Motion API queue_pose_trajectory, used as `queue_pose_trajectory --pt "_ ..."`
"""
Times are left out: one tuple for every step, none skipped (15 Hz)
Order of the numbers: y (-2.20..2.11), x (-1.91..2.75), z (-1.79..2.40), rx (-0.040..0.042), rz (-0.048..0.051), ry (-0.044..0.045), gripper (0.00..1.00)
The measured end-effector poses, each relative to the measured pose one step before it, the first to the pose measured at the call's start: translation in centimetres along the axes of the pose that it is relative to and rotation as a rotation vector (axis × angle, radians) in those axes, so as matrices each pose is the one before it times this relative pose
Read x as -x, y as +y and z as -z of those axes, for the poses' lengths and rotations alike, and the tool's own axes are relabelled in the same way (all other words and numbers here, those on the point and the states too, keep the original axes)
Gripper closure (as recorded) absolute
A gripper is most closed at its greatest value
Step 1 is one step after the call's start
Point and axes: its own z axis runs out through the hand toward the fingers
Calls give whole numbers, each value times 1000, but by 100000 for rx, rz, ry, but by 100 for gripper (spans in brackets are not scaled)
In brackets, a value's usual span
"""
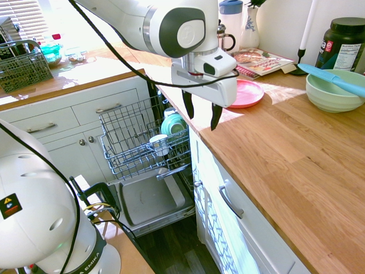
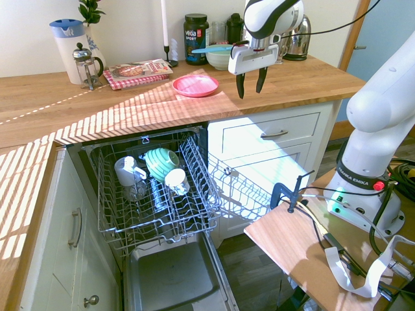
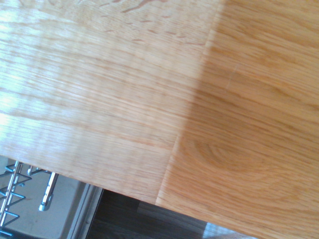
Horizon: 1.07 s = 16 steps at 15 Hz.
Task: Put the plate in the dishwasher
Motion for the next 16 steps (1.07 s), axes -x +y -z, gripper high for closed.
queue_pose_trajectory --pt "24 -31 -32 -71 -233 -175 0" --pt "93 -149 69 -680 -958 -324 0" --pt "6 -381 265 -2135 -1423 267 0" --pt "-120 -695 617 -3468 -1451 668 0" --pt "-254 -946 793 -4132 -1420 642 0" --pt "-276 -1045 482 -4570 -769 252 0" --pt "-266 -1067 -79 -3713 -464 -468 0" --pt "-327 -1028 -616 -2693 -964 -1379 0" --pt "-456 -1171 -892 -3016 -1226 -1776 0" --pt "-567 -1205 -917 -2846 -1042 -1472 0" --pt "-497 -1180 -838 -2472 -1144 -1313 0" --pt "-438 -1281 -670 -2708 -1881 -838 0" --pt "-373 -1161 -490 -2390 -1993 -744 0" --pt "-365 -993 -347 -1878 -1792 -210 0" --pt "-388 -935 -387 -1683 -1752 329 0" --pt "-484 -842 -351 -1283 -1414 125 0"
